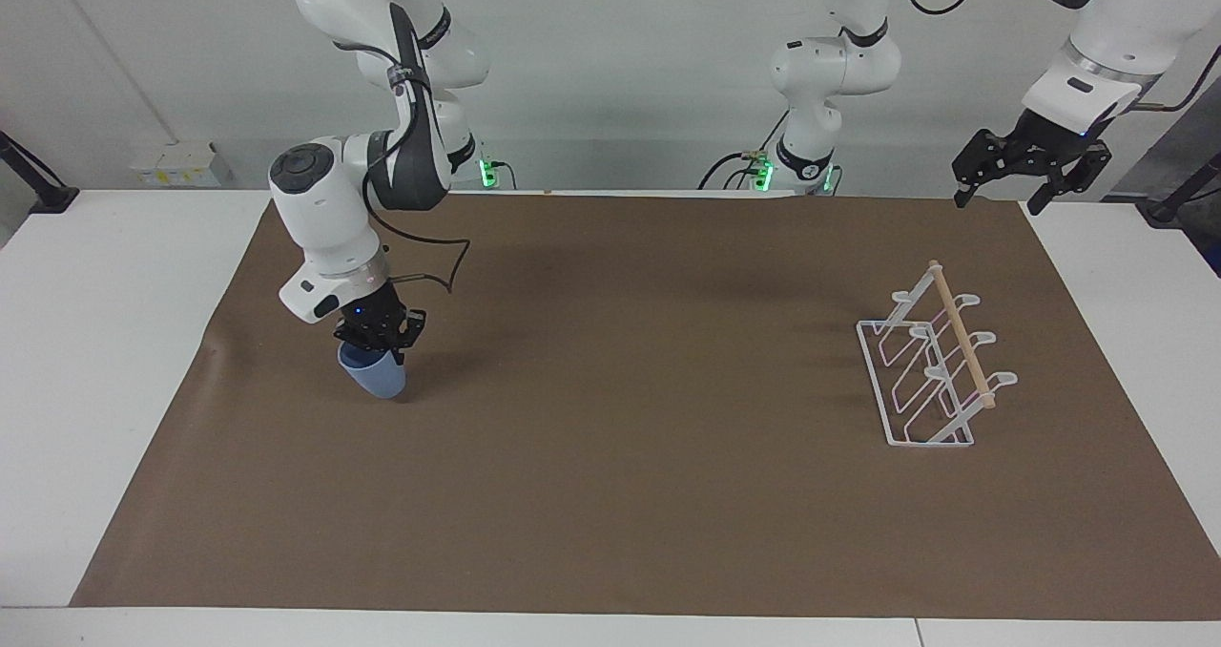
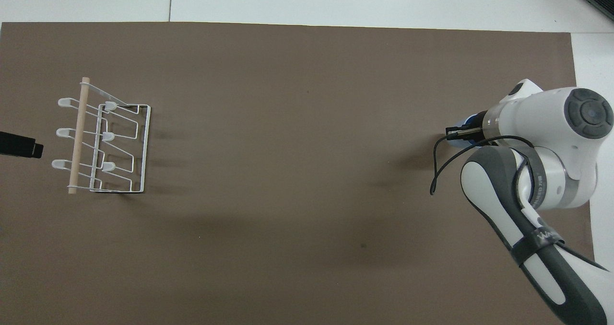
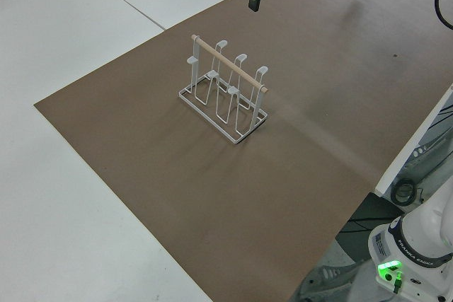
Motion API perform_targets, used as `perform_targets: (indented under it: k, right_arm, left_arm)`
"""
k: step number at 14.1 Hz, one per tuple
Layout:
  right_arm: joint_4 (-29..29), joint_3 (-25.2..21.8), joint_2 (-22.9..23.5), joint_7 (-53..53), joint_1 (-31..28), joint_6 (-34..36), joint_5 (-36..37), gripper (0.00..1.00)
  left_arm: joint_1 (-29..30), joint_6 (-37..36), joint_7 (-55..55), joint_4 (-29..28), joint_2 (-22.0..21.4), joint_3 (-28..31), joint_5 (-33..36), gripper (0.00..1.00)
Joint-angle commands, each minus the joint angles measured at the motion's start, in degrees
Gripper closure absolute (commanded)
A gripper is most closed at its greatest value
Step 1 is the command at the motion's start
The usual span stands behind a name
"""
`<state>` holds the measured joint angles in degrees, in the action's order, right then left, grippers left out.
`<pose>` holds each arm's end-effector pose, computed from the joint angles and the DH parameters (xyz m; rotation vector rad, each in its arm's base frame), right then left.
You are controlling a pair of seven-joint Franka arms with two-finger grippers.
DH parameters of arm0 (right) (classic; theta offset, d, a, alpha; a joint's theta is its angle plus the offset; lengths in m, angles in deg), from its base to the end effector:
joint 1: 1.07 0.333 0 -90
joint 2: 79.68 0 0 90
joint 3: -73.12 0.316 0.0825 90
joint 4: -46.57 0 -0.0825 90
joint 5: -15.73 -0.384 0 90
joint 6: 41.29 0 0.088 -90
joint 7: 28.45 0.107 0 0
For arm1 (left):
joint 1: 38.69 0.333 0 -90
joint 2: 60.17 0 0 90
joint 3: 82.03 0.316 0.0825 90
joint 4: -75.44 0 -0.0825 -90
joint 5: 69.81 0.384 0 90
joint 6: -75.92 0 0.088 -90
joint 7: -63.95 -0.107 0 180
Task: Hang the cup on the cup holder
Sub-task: 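Carry the blue cup with the right gripper toward the wire rack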
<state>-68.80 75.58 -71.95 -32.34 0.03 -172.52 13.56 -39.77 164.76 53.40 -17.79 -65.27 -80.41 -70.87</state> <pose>0.5921 0.0371 0.4011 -3.0939 -0.1646 -0.2204 0.5245 0.0037 0.6442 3.1098 -0.2733 0.0224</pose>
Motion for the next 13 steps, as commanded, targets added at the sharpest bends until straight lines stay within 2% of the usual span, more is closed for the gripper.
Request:
perform_targets:
  k: [1,4,5,8,11,13]
  right_arm:
    - [5.3,0.4,0.8,-0.7,1.6,3.8,-1.1,1.00]
    - [8.4,1.7,0.3,-0.5,4.3,4.8,-1.4,1.00]
    - [9.1,2.9,0.3,-0.4,4.3,4.7,-3.5,1.00]
    - [9.9,5.7,0.2,-0.5,4.3,3.3,-15.9,1.00]
    - [12.2,9.7,0.2,-0.2,4.3,2.6,-21.5,1.00]
    - [12.3,11.7,0.2,-0.2,4.4,1.6,-27.9,1.00]
  left_arm:
    - [0.4,-0.6,0.6,-0.9,-1.1,-0.3,1.1,0.00]
    - [0.4,-0.6,0.6,-0.9,-1.1,-0.3,1.0,0.00]
    - [0.4,-0.6,0.6,-0.9,-1.1,-0.3,1.1,0.00]
    - [0.4,-0.6,0.6,-0.9,-1.1,-0.3,1.1,0.00]
    - [0.4,-0.7,0.4,-0.9,-1.1,-0.3,1.1,0.00]
    - [0.6,-0.9,0.3,-0.7,-1.1,0.0,1.1,0.00]
